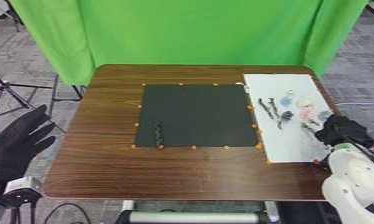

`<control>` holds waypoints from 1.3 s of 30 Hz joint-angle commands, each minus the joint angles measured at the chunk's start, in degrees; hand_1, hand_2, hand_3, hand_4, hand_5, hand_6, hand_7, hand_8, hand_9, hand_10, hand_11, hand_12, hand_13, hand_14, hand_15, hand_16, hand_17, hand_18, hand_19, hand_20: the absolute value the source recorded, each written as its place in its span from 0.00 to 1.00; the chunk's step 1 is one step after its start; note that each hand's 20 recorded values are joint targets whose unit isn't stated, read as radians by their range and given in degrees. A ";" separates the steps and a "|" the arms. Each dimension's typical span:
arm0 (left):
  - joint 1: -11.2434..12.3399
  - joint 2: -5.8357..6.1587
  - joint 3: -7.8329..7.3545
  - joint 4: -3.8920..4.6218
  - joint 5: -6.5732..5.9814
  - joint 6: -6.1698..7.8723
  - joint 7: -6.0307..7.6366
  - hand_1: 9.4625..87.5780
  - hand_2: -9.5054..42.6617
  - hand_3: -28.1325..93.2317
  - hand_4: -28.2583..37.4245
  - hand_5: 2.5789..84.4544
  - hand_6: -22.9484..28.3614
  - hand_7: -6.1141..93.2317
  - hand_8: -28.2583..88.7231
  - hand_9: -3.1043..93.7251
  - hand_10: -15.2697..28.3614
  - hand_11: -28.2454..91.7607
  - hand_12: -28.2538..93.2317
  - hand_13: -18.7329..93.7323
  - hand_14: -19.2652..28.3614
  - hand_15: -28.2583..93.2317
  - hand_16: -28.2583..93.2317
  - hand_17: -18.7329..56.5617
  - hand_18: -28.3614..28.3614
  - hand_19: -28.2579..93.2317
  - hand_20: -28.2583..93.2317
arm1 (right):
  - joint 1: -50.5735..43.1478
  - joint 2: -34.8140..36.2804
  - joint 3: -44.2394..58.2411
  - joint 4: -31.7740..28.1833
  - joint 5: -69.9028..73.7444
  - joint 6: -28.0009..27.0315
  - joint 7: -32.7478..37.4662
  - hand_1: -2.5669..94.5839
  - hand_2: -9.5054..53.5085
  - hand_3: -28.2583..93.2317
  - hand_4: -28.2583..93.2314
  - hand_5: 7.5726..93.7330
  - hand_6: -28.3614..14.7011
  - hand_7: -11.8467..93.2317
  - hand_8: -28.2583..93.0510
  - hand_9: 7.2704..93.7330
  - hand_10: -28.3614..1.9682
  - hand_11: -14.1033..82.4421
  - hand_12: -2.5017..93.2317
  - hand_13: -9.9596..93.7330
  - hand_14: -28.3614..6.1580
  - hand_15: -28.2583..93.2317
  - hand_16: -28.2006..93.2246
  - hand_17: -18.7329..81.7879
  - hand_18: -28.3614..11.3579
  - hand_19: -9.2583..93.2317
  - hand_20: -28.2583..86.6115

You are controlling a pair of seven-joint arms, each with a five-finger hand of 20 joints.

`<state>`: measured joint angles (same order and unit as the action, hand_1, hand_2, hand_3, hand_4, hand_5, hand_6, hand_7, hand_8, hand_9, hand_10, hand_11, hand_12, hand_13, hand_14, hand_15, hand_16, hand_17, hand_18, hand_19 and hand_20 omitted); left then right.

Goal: Arrange flowers

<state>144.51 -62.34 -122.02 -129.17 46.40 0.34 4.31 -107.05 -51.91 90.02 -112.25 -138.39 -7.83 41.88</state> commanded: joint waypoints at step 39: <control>-1.04 1.64 1.35 0.56 -0.16 -0.26 -2.03 0.13 0.14 0.81 0.00 0.22 0.46 0.27 0.15 0.20 0.55 0.33 0.40 0.29 0.63 0.35 0.30 0.10 0.82 0.53 0.31 | 19.10 -32.26 -31.99 12.16 -11.53 -5.56 -6.05 0.44 0.02 0.91 0.09 0.77 0.70 0.65 0.42 0.86 0.61 0.84 0.61 0.84 0.55 0.96 0.55 0.50 0.11 0.93 0.66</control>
<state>143.45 -61.20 -120.93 -128.78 46.36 0.26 2.85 -88.39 -80.88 59.08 -101.79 -148.10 -11.77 35.21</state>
